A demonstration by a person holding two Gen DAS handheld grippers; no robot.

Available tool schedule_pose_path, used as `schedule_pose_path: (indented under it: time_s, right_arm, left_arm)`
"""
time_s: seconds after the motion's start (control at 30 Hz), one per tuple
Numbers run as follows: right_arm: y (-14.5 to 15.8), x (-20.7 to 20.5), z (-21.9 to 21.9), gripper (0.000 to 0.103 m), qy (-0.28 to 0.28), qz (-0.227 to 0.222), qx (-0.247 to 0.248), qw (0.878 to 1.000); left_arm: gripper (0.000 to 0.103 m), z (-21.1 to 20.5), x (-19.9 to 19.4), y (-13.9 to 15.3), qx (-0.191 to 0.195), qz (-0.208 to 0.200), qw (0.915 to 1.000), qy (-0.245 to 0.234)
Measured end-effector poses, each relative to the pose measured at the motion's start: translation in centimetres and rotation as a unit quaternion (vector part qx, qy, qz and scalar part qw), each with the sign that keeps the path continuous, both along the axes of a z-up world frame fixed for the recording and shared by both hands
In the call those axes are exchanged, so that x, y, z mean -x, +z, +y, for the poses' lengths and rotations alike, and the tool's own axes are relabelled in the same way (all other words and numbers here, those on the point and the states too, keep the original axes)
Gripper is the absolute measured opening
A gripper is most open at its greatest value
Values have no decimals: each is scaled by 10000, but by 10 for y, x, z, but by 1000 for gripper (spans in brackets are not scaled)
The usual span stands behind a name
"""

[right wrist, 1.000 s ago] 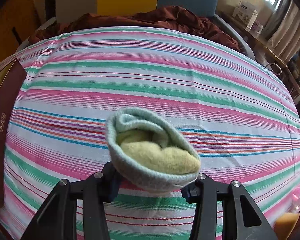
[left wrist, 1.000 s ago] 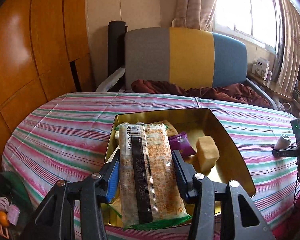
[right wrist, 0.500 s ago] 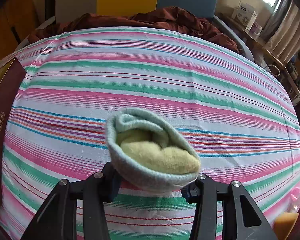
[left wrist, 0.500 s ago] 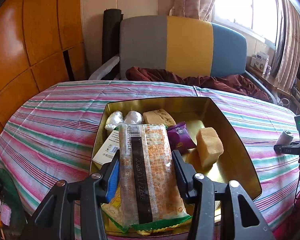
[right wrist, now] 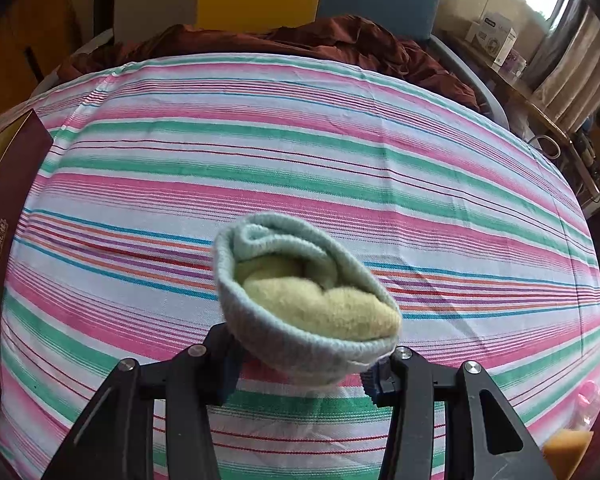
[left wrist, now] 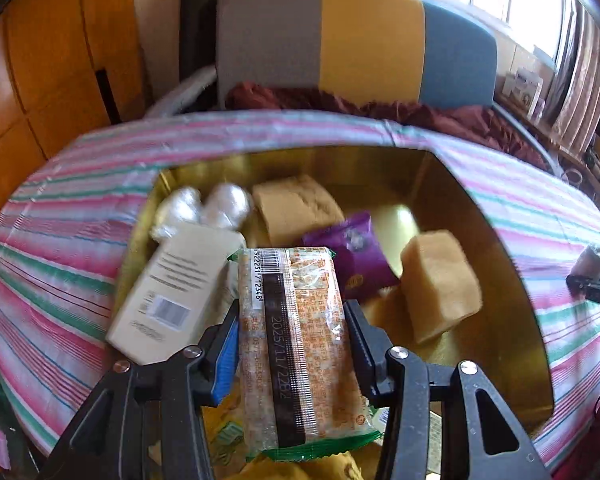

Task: Organize objects
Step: 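Carry the cracker bar into the gold tray and open left tool while right tool holds the sock, then carry the cream sock into the gold tray and open right tool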

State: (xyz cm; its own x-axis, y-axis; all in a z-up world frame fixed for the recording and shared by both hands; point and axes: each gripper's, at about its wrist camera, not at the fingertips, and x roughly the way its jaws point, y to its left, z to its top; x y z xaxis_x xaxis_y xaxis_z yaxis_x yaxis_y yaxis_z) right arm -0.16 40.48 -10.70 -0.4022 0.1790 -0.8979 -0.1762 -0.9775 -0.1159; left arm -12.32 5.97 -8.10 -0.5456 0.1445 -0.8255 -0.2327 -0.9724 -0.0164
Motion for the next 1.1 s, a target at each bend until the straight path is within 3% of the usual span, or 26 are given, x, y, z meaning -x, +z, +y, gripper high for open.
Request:
schedule_pose_path:
  time_s: [0.1,0.17,0.4,0.73,0.93,1.1]
  right_arm:
    - [0,0,0,48,5,0,-7,10000]
    - [0,0,0,48,8,0,-9,10000]
    - [0,0,0,48,5,0,-20,10000]
    - [11,2,-7,48,-145,-39,238,9996]
    - [54,4,-72,48,526,530,728,9945]
    - [80,0,-157,48,1350,852,1113,9809]
  left_arm:
    - [48,3,10,-13,59,-306,9995,33]
    - [51,2,9,-10,-51,-280,9996,-9]
    - [62,-6,-10,14,28,171,9996,201]
    - [63,-29,-51,64,-108,1054,9935,423]
    - [68,-43,-67,80,-229,1248,9903,561]
    - [68,-54,-74,78,-249,1199,9900,698]
